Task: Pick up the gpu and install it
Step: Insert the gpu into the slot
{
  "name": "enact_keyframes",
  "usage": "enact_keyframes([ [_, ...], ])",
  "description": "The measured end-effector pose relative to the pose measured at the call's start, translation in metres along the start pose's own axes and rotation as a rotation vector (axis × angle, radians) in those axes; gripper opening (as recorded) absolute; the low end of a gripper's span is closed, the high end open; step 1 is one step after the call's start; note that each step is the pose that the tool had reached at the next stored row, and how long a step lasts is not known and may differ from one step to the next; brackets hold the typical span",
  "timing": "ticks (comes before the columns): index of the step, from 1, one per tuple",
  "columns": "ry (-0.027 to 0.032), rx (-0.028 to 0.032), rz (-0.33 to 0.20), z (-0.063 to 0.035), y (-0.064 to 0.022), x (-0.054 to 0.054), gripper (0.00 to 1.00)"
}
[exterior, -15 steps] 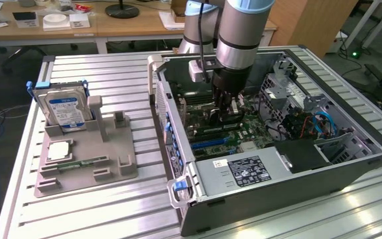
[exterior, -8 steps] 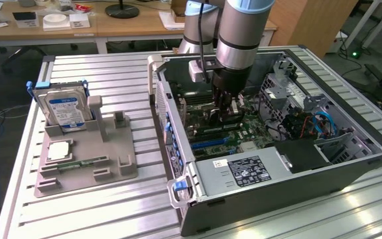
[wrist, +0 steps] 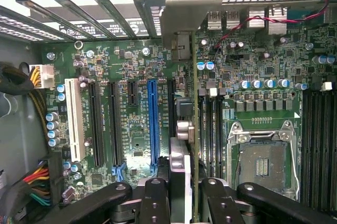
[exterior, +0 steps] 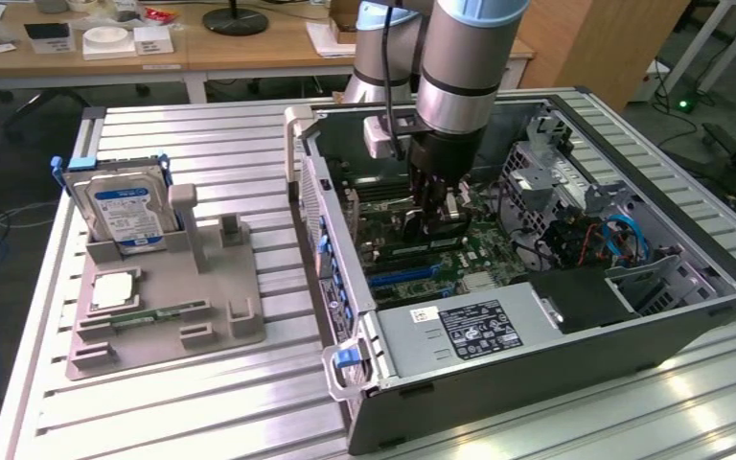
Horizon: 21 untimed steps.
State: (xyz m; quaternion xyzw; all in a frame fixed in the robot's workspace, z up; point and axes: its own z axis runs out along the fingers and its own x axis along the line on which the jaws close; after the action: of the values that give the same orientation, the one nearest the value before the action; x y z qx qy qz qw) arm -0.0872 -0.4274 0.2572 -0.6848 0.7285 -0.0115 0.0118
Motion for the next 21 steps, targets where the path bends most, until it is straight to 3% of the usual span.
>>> enact_keyframes([
  [12, -0.0001, 0.0000, -0.002, 0.0001, -0.0011, 0.0045, 0.28],
  [21, -0.0012, -0.0002, -0.033, 0.0006, -0.0019, 0.0083, 0.28],
])
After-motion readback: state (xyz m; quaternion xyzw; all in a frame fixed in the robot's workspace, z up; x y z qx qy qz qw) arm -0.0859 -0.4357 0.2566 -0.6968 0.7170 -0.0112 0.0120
